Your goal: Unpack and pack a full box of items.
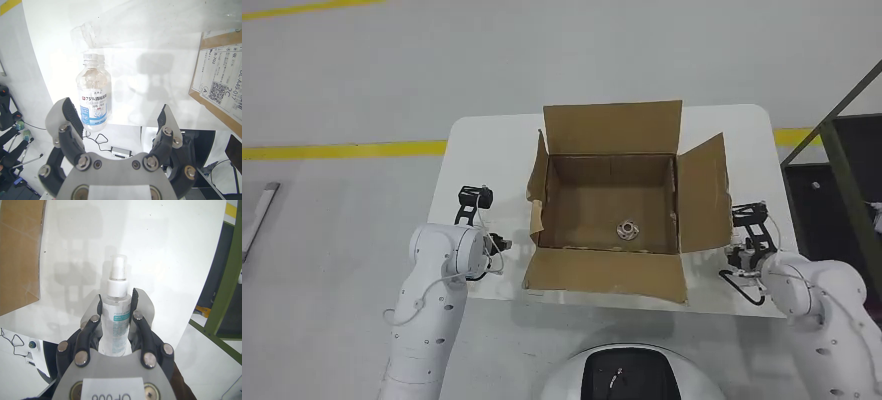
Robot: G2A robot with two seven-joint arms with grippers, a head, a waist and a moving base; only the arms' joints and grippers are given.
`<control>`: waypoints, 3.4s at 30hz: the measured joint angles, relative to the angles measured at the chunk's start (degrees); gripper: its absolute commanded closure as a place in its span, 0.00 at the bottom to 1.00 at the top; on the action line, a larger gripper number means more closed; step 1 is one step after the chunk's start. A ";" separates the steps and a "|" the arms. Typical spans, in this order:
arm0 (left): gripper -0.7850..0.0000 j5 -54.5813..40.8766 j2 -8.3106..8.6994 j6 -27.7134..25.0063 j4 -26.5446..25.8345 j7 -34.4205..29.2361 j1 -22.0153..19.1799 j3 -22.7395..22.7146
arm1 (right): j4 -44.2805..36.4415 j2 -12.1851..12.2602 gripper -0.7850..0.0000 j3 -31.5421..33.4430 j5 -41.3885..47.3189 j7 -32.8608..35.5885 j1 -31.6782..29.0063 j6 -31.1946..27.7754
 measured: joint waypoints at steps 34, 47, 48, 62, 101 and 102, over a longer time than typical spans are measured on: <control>0.00 0.00 0.00 0.00 0.00 0.00 0.00 0.00 | -24.34 1.23 1.00 3.10 13.30 -8.70 14.62 13.34; 0.00 0.00 0.00 0.00 0.00 0.00 0.00 0.00 | -7.64 -0.27 1.00 -26.25 6.46 -8.30 25.36 14.51; 0.00 0.00 0.00 0.00 0.00 0.00 0.00 0.00 | -5.71 -0.47 1.00 -27.79 5.74 -7.65 25.66 15.10; 0.00 0.00 0.00 0.00 0.00 0.00 0.00 0.00 | 13.55 -2.19 1.00 -38.73 -1.80 -1.01 30.23 15.28; 0.00 0.00 0.00 0.00 0.00 0.00 0.00 0.00 | 30.70 -6.05 0.57 -43.04 -3.37 0.72 33.46 14.11; 0.00 0.00 0.00 0.00 0.00 0.00 0.00 0.00 | 31.03 -6.14 0.58 -43.02 -3.34 0.62 33.56 14.08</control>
